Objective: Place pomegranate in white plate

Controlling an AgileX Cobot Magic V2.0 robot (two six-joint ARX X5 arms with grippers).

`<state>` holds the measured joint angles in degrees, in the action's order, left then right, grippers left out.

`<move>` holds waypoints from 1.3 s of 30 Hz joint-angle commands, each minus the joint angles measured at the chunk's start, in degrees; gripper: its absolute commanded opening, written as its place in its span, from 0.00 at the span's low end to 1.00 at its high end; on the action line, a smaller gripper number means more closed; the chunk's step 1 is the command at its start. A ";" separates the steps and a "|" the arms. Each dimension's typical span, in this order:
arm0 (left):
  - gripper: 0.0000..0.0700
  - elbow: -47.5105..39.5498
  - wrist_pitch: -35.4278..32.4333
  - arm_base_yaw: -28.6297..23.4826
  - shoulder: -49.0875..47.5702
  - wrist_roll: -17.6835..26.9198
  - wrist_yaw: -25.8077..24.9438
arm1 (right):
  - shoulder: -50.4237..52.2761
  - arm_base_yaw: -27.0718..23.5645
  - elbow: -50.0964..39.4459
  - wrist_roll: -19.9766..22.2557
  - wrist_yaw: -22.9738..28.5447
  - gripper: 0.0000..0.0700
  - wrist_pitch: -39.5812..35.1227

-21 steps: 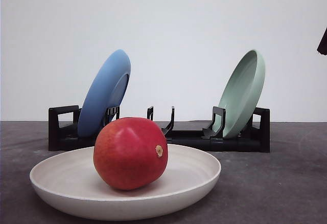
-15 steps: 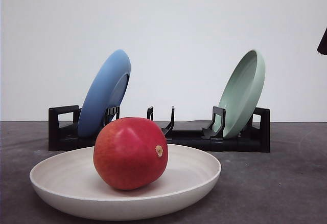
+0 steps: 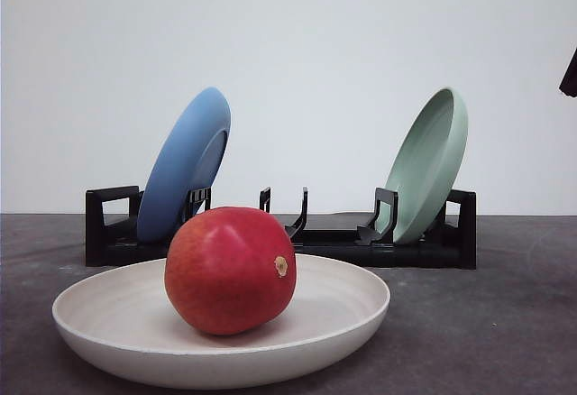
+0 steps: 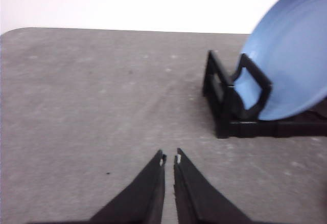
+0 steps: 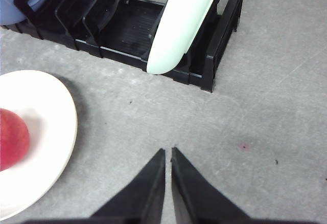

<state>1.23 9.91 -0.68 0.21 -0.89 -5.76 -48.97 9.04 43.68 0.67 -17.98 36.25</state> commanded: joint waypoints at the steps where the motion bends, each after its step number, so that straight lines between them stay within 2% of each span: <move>1: 0.02 -0.55 -0.66 0.21 -0.07 0.39 -0.06 | -0.31 0.17 0.24 0.42 -0.07 0.02 -0.44; 18: 0.02 -0.55 -0.70 0.21 -0.04 0.39 -0.02 | -0.07 0.15 0.24 0.70 0.04 0.02 -0.40; 19: 0.02 -0.55 -0.70 0.21 -0.04 0.39 -0.02 | 0.75 0.13 0.22 4.08 0.54 0.02 -0.46; 21: 0.02 -0.55 -0.70 0.21 -0.04 0.39 -0.02 | 2.53 -0.10 -0.10 5.73 1.69 0.02 -1.30; 25: 0.02 -0.55 -0.70 0.21 -0.04 0.39 -0.02 | 7.69 -1.23 -4.85 5.64 1.90 0.02 -9.42; 30: 0.02 -0.55 -0.70 0.21 -0.04 0.39 -0.02 | 17.03 -2.68 -17.26 4.15 3.29 0.02 -23.34; 35: 0.02 -0.55 -0.70 0.21 -0.04 0.39 -0.02 | 26.08 -4.04 -27.57 0.07 11.27 0.02 -28.65; 39: 0.02 -0.55 -0.70 0.21 -0.04 0.39 -0.02 | 32.48 -5.12 -32.67 -0.26 14.08 0.02 -29.49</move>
<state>1.21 9.91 -0.43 0.21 -0.89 -5.89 -17.20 3.98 11.16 1.64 -4.29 7.84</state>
